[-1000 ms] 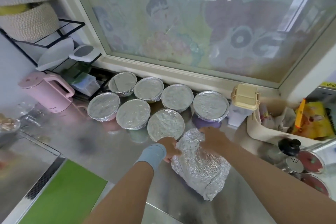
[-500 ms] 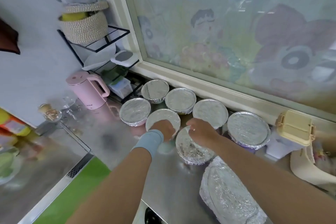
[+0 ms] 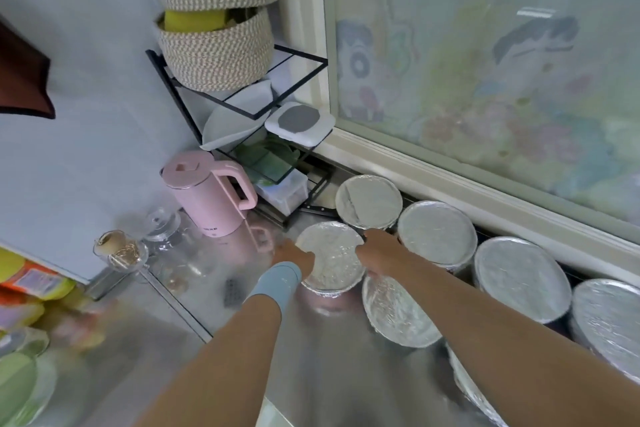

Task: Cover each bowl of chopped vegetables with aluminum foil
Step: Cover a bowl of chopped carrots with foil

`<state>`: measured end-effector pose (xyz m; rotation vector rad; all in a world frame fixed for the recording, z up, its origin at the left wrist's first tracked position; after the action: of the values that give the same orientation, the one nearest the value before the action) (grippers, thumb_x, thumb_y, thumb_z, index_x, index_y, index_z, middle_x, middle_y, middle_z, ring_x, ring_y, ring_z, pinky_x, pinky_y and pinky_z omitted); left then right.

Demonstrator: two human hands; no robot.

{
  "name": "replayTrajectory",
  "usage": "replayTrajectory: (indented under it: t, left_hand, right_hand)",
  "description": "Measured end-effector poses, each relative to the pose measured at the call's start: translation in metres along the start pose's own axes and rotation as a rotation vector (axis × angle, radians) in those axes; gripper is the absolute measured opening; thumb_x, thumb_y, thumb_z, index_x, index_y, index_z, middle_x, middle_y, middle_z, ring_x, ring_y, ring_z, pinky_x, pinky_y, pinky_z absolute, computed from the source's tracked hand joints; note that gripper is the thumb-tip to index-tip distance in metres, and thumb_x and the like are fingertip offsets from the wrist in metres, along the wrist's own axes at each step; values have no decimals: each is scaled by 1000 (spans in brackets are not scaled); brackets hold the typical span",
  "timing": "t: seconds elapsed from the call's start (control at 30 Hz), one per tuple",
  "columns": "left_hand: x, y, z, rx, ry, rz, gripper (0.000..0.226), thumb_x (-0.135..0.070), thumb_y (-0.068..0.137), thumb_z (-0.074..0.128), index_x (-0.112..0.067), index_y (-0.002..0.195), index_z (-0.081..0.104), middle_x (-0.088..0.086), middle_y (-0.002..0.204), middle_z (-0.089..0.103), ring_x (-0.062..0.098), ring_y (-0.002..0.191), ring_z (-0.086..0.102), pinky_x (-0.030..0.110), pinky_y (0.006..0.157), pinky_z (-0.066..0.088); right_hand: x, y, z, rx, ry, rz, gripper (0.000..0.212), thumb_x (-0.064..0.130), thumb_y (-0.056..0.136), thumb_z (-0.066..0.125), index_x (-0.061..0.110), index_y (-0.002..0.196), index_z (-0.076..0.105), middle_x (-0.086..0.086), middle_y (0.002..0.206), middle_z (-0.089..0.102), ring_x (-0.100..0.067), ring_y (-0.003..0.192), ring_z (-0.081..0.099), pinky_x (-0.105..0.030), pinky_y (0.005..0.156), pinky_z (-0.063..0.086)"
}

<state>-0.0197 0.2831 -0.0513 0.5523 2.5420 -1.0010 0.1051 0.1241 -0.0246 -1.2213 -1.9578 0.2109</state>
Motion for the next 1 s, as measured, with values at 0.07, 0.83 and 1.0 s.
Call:
replayTrajectory:
  t: [0.07,0.83,1.0]
  left_hand:
    - [7,15,-1,68,-92,-29,73,-23,91,52,-21,154,17,8,150,39,34,114,59,40,83,57]
    - [-29,2,-33,-388,-271,294,22,-18,88,53,-21,108,59,0,124,48,19,109,50,35,100,41]
    - [-54,-29,26,-72,-282,217,13,-24,90,45,-16,93,56,6,99,67,23,79,59,36,74,51]
  right_hand:
    - [6,14,13,51,-28,44,26,8,92,47,-3,110,61,-9,75,56,-20,63,58,-25,53,46]
    - [-17,3,-34,-129,-366,120,24,11,91,50,4,108,65,-9,100,63,-29,97,62,-37,81,52]
    - [-66,-37,-62,-234,-513,234,20,19,89,49,14,106,58,0,89,54,-22,82,53,-33,72,44]
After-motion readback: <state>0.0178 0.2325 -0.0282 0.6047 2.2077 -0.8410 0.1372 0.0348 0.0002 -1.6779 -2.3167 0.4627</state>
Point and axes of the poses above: each hand's wrist, its own y-axis towards the middle knuckle, its own z-axis out of the palm, x = y × z, the point moved 7 cm from there along y, towards the middle knuckle
